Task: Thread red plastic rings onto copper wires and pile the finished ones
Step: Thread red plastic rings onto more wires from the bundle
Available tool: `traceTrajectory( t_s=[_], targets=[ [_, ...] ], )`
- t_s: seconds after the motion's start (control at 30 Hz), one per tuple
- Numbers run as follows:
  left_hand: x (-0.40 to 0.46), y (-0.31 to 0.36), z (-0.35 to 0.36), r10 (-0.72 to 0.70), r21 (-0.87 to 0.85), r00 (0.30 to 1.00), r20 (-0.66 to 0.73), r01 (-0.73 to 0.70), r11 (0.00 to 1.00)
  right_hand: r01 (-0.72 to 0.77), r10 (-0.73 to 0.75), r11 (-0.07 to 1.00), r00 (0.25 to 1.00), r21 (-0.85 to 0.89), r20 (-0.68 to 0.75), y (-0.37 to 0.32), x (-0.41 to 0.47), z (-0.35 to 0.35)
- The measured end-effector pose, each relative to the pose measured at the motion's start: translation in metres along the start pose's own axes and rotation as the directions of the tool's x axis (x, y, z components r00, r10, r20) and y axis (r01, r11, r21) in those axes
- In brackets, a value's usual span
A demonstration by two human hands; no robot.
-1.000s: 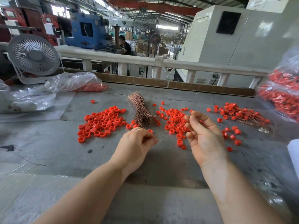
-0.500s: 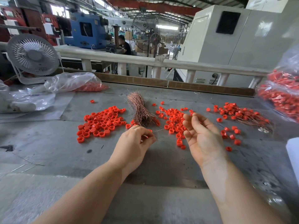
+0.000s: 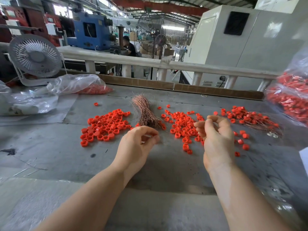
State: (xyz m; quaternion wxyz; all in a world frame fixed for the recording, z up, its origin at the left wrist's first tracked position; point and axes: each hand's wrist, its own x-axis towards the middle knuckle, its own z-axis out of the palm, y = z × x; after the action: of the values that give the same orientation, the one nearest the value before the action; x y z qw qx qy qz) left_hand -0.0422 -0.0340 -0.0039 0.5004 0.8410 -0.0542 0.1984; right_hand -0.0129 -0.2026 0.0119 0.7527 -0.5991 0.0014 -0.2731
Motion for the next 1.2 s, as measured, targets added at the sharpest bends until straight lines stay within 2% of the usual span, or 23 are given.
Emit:
traceTrajectory(
  t_s=[0.1,0.2,0.27,0.33,0.4,0.47,0.77,1.2],
  targets=[
    [0.001,0.000,-0.002,-0.092,-0.224,0.996,0.004,0.090,0.970,0.055,-0.053,0.997,0.998,-0.058,0.030,0.002,-0.002,0.003],
    [0.001,-0.001,-0.002,-0.111,-0.336,0.994,0.006,0.107,0.936,0.005,-0.004,1.000,0.999,-0.017,0.055,0.000,-0.001,0.001],
    [0.001,-0.001,-0.001,-0.112,-0.374,0.994,0.005,0.105,0.921,-0.055,0.052,0.998,0.987,0.019,0.151,-0.001,-0.004,0.000],
    [0.000,0.000,-0.002,-0.113,-0.396,0.994,0.011,0.108,0.912,-0.072,0.080,0.997,0.951,-0.037,0.298,-0.002,-0.011,0.004],
    [-0.001,0.001,-0.002,-0.106,-0.408,0.994,0.011,0.101,0.907,-0.027,0.081,0.991,0.907,-0.134,0.413,-0.001,-0.018,0.007],
    [-0.001,0.002,-0.003,-0.093,-0.389,0.996,0.016,0.092,0.917,0.029,0.063,0.982,0.880,-0.186,0.470,-0.001,-0.021,0.009],
    [-0.001,0.005,-0.005,-0.041,-0.451,0.997,0.063,0.065,0.890,0.033,0.078,0.979,0.849,-0.200,0.523,-0.002,-0.025,0.012],
    [0.000,0.004,-0.005,-0.015,-0.447,0.998,0.057,0.039,0.894,0.011,0.102,0.975,0.868,-0.224,0.487,-0.002,-0.023,0.012]
  ],
)
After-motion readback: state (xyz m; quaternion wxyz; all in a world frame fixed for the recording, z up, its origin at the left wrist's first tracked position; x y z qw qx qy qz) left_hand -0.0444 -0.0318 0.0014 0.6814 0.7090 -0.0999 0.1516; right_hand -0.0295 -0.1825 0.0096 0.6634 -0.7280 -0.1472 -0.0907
